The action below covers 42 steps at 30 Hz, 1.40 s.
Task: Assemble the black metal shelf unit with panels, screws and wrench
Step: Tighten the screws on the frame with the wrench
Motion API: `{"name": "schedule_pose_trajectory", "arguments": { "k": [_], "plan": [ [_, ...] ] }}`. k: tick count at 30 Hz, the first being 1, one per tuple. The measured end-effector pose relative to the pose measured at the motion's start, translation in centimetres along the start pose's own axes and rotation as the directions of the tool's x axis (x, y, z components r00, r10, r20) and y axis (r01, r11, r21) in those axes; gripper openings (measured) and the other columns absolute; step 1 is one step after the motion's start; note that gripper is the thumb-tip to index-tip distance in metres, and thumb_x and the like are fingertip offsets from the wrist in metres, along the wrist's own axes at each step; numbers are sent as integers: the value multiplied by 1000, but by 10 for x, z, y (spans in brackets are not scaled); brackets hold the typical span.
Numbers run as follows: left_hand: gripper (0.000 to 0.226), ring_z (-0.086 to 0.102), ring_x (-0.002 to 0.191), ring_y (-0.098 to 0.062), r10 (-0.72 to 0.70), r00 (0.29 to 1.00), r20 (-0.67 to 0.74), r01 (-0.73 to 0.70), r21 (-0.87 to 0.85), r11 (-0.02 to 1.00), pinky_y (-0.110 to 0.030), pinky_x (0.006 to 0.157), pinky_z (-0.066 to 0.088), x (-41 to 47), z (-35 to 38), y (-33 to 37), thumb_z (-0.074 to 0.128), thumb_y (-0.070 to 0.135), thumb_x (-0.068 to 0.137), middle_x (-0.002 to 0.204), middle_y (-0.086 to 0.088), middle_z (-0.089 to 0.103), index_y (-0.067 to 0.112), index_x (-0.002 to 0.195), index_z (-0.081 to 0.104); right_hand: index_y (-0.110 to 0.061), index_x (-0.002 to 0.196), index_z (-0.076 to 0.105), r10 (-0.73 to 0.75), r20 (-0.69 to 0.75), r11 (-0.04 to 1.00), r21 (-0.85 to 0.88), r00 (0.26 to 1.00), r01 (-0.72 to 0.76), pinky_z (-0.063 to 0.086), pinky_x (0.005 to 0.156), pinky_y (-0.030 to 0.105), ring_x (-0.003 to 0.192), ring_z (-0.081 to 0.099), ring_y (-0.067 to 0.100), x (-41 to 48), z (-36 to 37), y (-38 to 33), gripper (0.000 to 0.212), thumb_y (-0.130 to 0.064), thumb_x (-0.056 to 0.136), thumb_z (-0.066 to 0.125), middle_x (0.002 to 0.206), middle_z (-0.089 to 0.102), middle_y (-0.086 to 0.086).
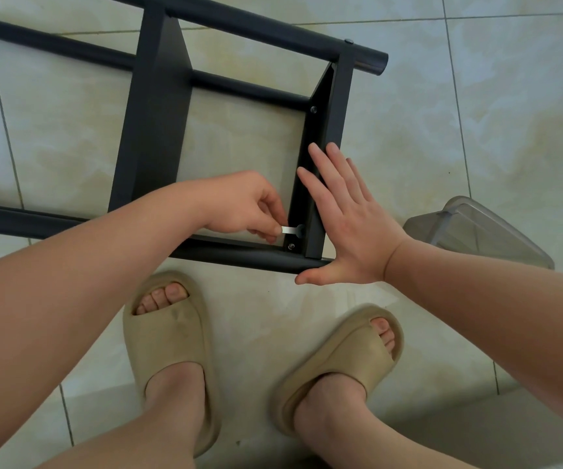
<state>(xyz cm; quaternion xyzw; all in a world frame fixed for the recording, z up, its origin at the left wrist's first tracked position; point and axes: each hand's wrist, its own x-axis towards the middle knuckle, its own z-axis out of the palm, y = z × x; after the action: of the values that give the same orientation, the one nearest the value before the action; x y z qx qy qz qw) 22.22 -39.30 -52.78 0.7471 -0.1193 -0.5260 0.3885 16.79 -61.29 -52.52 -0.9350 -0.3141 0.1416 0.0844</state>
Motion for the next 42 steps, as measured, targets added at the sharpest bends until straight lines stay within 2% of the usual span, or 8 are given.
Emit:
{"name": "schedule_pose_trajectory", "arguments": {
  "k": [5,9,13,16,19,21,26,42],
  "plan": [
    [14,65,86,-13,6,999,-44,-2,77,997,-26,84,52,2,6,8,65,16,92,90,4,72,29,89,68,1,158,16,-2,1,1000,-1,1000,2,10,123,61,155,-7,40,0,0,0,132,-95,72,40,167,1,23],
    [14,62,81,-8,-24,1000,-14,21,-200,980,-28,84,55,2,13,6,61,12,95,88,1,66,22,89,67,2,158,17,-3,2,1000,1,1000,3,10,123,61,155,-7,40,0,0,0,132,-95,71,42,167,1,23],
    [6,69,86,-11,-92,995,31,96,-481,871,-23,76,56,2,18,5,62,15,96,84,0,72,14,91,65,2,158,18,-8,-5,1000,7,1000,8,11,123,61,155,-5,41,0,0,0,131,-95,72,41,167,3,24],
    [6,71,79,-11,-146,989,-21,112,-538,836,-19,66,55,5,23,6,64,15,96,76,2,75,14,90,64,2,158,18,-8,-6,1000,4,1000,8,12,123,61,154,-4,42,0,0,0,131,-95,72,41,166,3,24],
    [4,72,79,-10,-158,981,-116,65,-569,820,-22,70,53,10,25,8,65,17,96,76,3,76,15,92,64,3,157,19,-9,-7,1000,9,1000,9,13,122,62,154,-4,42,0,0,0,131,-95,72,41,166,3,25],
    [2,73,82,-12,-146,984,-106,49,-621,783,-24,73,53,10,24,9,65,16,95,80,1,76,15,93,65,3,157,19,-10,-9,1000,10,1000,10,13,122,62,154,-4,42,1,0,0,131,-94,72,43,166,3,25],
    [7,72,83,-14,-103,993,-53,50,-604,796,-27,79,55,6,24,8,65,14,95,80,-1,76,15,88,66,3,157,20,-10,-8,1000,13,1000,10,14,122,62,154,-4,42,1,0,0,131,-95,72,41,166,3,25],
    [6,72,80,-16,-116,993,-21,82,-585,807,-24,71,55,8,22,12,65,11,94,83,-7,76,11,88,64,2,157,19,-9,-7,1000,14,1000,9,13,123,61,154,-5,41,1,0,1,131,-94,72,44,166,3,24]
  ]
}}
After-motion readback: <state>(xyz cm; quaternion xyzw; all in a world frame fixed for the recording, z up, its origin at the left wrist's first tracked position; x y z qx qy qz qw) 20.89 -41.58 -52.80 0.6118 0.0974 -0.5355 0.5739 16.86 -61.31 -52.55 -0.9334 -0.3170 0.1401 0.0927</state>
